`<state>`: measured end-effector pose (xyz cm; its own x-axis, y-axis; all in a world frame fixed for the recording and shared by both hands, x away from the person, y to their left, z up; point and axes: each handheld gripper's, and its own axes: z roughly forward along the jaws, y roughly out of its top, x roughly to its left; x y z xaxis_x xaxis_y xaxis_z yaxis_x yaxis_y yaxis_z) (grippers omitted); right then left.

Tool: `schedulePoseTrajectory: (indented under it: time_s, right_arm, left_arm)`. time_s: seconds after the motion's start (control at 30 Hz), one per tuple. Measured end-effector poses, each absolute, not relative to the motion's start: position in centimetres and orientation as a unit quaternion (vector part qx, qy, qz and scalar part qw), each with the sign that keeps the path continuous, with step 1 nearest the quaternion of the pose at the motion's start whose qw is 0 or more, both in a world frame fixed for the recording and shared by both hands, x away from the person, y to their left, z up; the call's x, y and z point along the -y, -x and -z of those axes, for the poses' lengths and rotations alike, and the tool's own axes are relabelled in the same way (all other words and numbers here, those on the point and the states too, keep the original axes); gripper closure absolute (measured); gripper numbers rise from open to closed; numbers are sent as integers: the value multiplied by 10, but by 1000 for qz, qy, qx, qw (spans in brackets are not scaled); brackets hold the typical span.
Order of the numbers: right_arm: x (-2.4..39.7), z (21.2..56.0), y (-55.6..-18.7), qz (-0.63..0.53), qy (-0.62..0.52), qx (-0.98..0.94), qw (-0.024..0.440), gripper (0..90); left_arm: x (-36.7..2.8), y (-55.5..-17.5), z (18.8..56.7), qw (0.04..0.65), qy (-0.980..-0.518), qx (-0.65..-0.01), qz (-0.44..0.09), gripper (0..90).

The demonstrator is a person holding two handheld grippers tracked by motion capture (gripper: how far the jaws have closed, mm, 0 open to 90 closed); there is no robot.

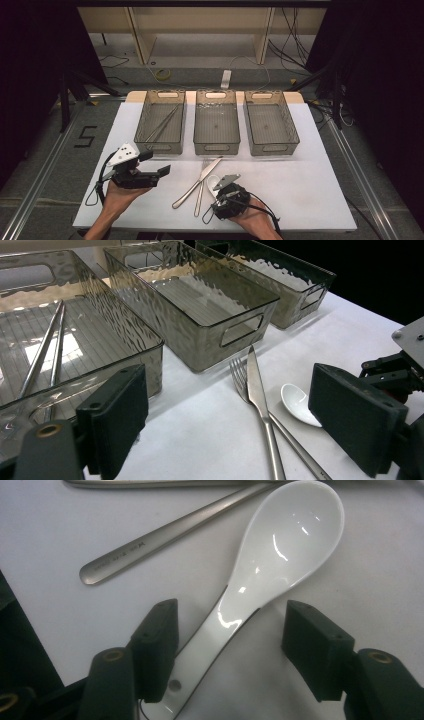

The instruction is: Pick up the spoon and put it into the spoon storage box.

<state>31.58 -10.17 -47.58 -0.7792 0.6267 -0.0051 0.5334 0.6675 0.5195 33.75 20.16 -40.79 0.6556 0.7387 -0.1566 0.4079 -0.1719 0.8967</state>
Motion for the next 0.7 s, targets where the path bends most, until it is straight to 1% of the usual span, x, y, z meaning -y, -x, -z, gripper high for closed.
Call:
schedulePoseTrajectory:
  time_s: [0.23, 0.53, 0.6, 0.7]
  right_arm:
    - [105, 475, -316, -254, -317, -909, 91, 543]
    - [111, 473, -319, -252, -325, -907, 88, 674]
    - [113, 473, -321, -251, -326, -907, 91, 751]
    - [113, 473, -321, -251, -326, -907, 87, 761]
  left_arm:
    - [-201, -337, 408, 515, -750, -382, -161, 159]
    - [-199, -337, 409, 514, -752, -380, -160, 159]
    - [-199, -337, 408, 514, -753, -379, -160, 159]
    - [-199, -337, 408, 514, -752, -379, -161, 160]
